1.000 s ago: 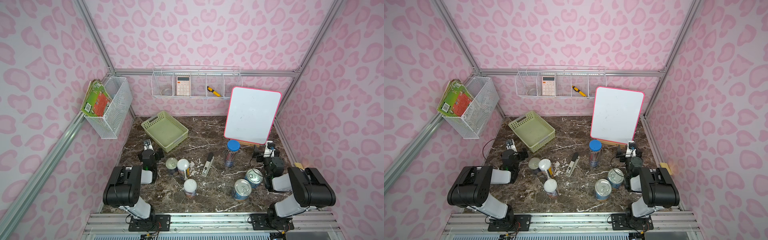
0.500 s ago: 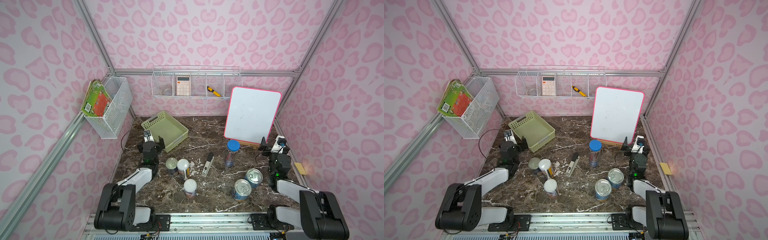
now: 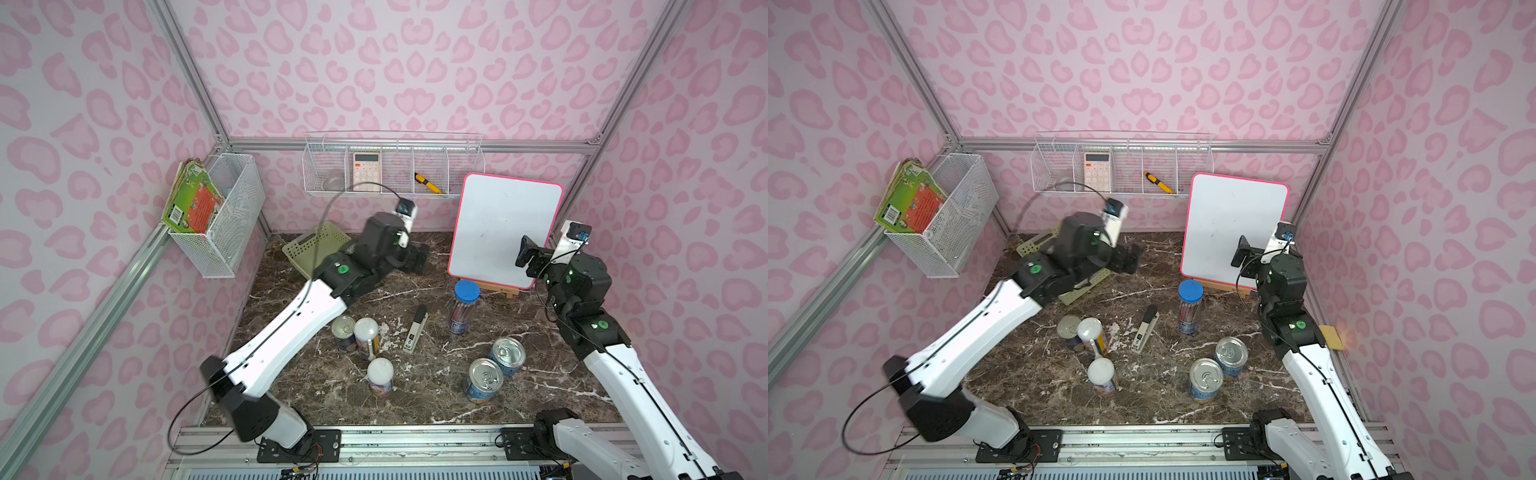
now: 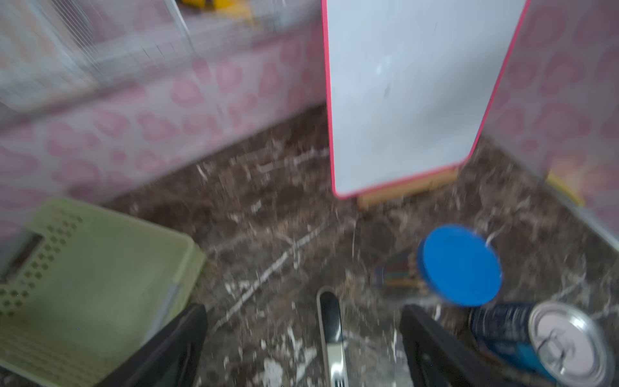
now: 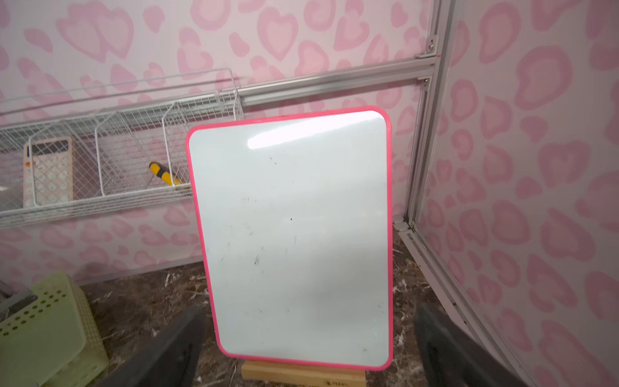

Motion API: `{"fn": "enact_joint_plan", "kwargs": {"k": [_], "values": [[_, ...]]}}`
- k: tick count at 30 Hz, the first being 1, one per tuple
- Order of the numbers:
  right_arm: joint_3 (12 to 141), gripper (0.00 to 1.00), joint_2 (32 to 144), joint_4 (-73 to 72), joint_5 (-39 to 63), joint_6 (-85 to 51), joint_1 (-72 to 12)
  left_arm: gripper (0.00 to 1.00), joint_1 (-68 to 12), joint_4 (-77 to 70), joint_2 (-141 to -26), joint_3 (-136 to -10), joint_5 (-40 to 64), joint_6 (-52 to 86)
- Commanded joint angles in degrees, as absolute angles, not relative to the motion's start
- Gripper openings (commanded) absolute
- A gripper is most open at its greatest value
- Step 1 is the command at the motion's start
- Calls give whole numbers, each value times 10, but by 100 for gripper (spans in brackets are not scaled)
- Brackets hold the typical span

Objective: Put the canned food in the basket
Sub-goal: Pick up the distractor from the center of the board.

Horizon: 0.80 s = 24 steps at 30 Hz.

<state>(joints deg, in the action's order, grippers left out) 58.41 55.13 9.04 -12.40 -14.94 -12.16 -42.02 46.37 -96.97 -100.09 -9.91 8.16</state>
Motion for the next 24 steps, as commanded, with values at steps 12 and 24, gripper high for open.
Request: {"fn": "enact_joint_plan", "kwargs": {"k": [12, 24], "values": [[695, 99, 658, 375, 6, -131, -253, 91, -431, 642, -1182, -994, 18, 191], [765, 99, 814, 395, 9, -94, -287, 72, -423, 563, -1216, -927, 66, 208]]}}
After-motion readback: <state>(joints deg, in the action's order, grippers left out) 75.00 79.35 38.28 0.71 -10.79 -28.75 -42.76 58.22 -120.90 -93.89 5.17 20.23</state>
